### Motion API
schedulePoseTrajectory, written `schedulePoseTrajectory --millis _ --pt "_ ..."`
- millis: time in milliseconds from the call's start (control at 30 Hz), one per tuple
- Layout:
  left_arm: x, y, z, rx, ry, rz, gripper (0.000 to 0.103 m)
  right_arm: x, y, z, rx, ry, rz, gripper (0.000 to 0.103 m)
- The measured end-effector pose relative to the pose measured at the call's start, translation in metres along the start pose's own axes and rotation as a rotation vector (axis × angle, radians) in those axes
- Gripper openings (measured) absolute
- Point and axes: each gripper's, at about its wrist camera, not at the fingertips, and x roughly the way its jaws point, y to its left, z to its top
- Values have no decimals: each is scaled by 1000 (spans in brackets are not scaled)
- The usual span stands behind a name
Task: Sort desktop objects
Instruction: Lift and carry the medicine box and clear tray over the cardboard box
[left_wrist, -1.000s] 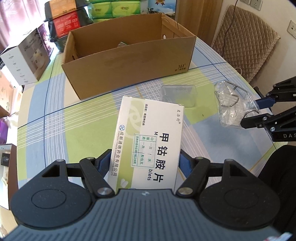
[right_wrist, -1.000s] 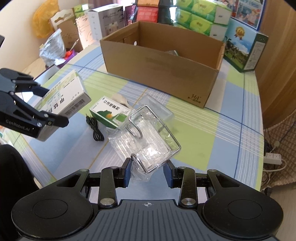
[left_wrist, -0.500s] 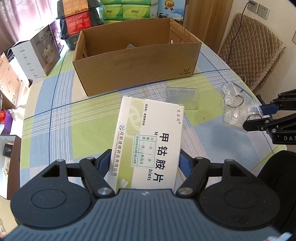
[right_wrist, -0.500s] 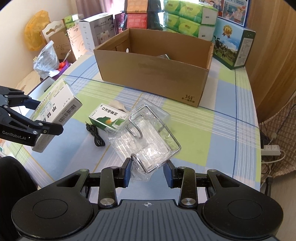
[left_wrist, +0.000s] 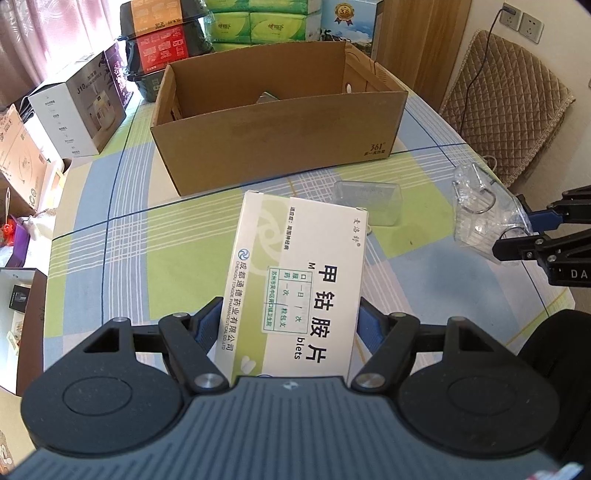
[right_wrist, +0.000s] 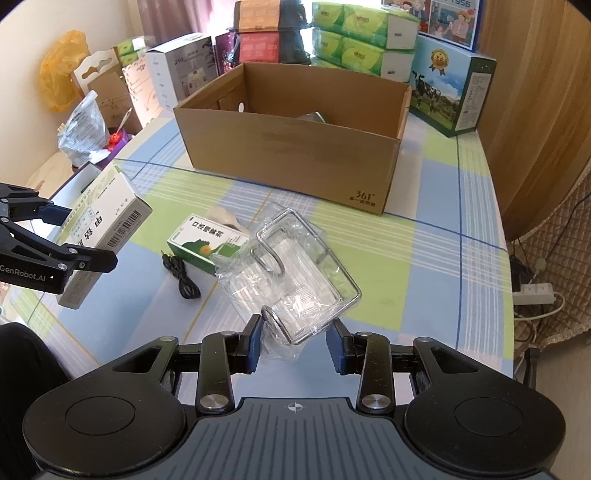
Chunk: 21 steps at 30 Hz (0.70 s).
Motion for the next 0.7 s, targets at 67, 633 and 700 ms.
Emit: schedulePoseTrajectory --millis 67,633,700 --pt "0 1 2 -4 -1 0 70 -1 -1 0 5 -1 -3 34" --pt "-3 13 22 -24 -11 13 70 -4 -7 14 9 -16 -22 34" --pt "-3 15 25 -29 -10 13 70 -4 -7 17 8 -18 -23 34"
